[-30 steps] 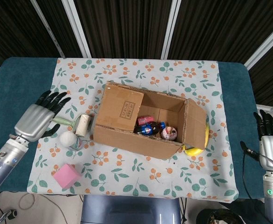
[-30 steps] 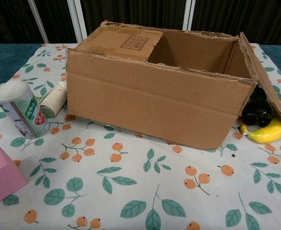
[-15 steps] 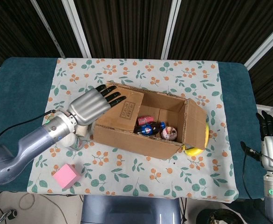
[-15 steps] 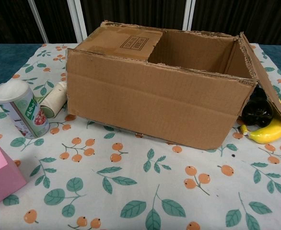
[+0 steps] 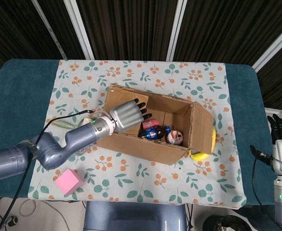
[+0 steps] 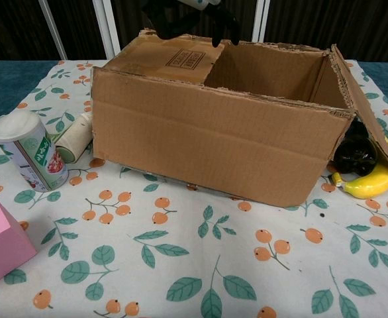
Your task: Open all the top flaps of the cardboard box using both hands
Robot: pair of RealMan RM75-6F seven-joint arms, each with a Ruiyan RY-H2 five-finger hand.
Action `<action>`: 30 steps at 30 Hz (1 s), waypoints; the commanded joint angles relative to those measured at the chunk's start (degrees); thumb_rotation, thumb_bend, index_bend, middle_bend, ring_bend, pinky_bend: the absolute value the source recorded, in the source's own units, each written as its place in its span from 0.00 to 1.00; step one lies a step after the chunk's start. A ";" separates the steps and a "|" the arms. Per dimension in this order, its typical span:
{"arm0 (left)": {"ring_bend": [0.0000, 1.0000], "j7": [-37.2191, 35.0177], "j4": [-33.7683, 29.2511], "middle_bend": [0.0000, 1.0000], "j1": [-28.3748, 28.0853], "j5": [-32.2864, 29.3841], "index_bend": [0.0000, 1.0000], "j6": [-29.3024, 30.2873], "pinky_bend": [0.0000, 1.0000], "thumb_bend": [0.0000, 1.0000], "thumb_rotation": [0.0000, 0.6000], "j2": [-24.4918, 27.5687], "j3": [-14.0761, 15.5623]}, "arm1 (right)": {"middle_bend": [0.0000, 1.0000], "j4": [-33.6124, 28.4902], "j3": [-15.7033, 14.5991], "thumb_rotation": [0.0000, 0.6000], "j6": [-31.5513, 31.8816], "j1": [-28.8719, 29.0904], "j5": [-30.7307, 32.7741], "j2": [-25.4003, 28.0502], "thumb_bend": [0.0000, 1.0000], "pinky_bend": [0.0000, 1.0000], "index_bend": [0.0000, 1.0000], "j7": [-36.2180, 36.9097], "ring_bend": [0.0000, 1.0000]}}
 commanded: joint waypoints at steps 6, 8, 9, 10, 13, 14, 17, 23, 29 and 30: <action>0.11 0.25 5.04 0.21 -6.47 -3.96 0.11 2.09 0.24 0.93 1.00 -7.13 4.27 | 0.00 0.30 0.80 1.00 -1.05 -0.59 0.14 -0.05 0.32 0.22 0.00 1.21 0.00; 0.11 0.01 5.97 0.21 -7.49 -4.42 0.11 2.29 0.24 0.93 1.00 -8.58 5.01 | 0.00 0.23 0.93 1.00 -1.48 -0.71 0.24 -0.09 0.32 0.22 0.00 1.49 0.00; 0.11 -0.08 6.34 0.21 -7.87 -4.72 0.11 2.22 0.24 0.93 1.00 -9.04 5.50 | 0.00 0.19 1.03 1.00 -1.62 -0.76 0.29 -0.07 0.33 0.22 0.00 1.58 0.00; 0.12 -0.13 6.63 0.22 -8.30 -4.98 0.11 2.40 0.25 0.93 1.00 -9.35 6.07 | 0.00 0.19 1.11 1.00 -1.73 -0.84 0.27 -0.06 0.33 0.22 0.00 1.64 0.00; 0.16 -0.32 6.78 0.27 -9.00 -5.54 0.15 2.93 0.28 0.93 1.00 -9.57 7.57 | 0.00 0.18 1.37 1.00 -1.97 -1.01 0.28 -0.08 0.33 0.22 0.00 1.81 0.00; 0.18 -0.39 6.77 0.29 -9.13 -5.70 0.16 3.15 0.29 0.94 1.00 -9.59 8.01 | 0.00 0.20 1.41 1.00 -2.06 -1.07 0.28 -0.10 0.33 0.22 0.00 1.83 0.00; 0.21 -0.78 6.59 0.34 -9.45 -6.02 0.21 4.01 0.31 0.95 1.00 -9.55 8.99 | 0.00 0.21 1.56 1.00 -2.26 -1.19 0.12 -0.11 0.34 0.22 0.00 1.81 0.00; 0.31 -1.74 5.78 0.49 -9.63 -5.26 0.31 6.04 0.39 0.97 1.00 -8.59 9.54 | 0.00 0.17 1.94 1.00 -2.70 -1.44 0.24 -0.12 0.34 0.22 0.00 1.59 0.00; 0.40 -2.84 4.00 0.61 -9.71 -4.74 0.37 6.68 0.42 0.99 1.00 -6.52 9.69 | 0.00 0.28 2.07 1.00 -2.82 -1.76 -0.06 -0.26 0.34 0.22 0.00 1.74 0.00; 0.40 -2.85 3.69 0.62 -9.74 -4.62 0.37 6.70 0.43 0.99 1.00 -6.11 9.86 | 0.00 0.30 2.09 1.00 -2.82 -1.82 -0.08 -0.29 0.34 0.22 0.00 1.78 0.00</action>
